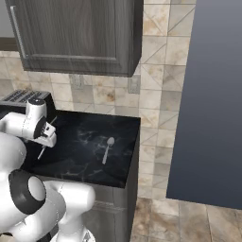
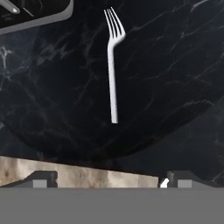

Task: Take the fork and place it on the left side of the plate. Then take the spoon and place it on the right side of the plate. Make sure they're directly next to the plate.

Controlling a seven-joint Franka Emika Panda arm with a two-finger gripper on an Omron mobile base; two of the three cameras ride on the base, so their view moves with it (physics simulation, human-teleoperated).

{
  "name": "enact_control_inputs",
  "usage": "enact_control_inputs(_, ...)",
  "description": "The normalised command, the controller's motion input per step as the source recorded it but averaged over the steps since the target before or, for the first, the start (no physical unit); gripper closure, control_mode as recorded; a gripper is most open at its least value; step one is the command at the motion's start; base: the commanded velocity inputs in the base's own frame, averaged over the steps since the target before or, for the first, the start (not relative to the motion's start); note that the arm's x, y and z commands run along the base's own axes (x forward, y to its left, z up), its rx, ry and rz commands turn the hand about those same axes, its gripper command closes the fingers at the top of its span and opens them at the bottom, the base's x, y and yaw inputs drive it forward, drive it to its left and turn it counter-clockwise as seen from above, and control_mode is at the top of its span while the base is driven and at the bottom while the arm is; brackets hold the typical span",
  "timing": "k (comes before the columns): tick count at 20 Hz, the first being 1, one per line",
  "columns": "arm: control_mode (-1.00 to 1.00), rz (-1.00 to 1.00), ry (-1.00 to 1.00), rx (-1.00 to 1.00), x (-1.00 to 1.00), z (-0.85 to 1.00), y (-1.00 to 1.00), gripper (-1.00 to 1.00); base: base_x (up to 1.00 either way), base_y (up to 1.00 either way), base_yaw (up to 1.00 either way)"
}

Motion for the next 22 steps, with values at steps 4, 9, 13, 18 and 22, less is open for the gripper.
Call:
enact_control_inputs(4,-1.00,0.00,0.00,0.00,0.26,-0.12,0.06,-1.00,0.00,0.00,0.00)
enact_control_inputs(9,-1.00,0.00,0.00,-0.03,0.24,-0.11,0.01,-1.00,0.00,0.00,0.00)
enact_control_inputs(13,-1.00,0.00,0.00,-0.06,0.20,-0.13,0.02,-1.00,0.00,0.00,0.00)
enact_control_inputs(18,-1.00,0.00,0.00,-0.07,0.14,-0.16,0.16,-1.00,0.00,0.00,0.00)
enact_control_inputs(22,-1.00,0.00,0.00,-0.04,0.09,-0.11,0.20,-1.00,0.00,0.00,0.00)
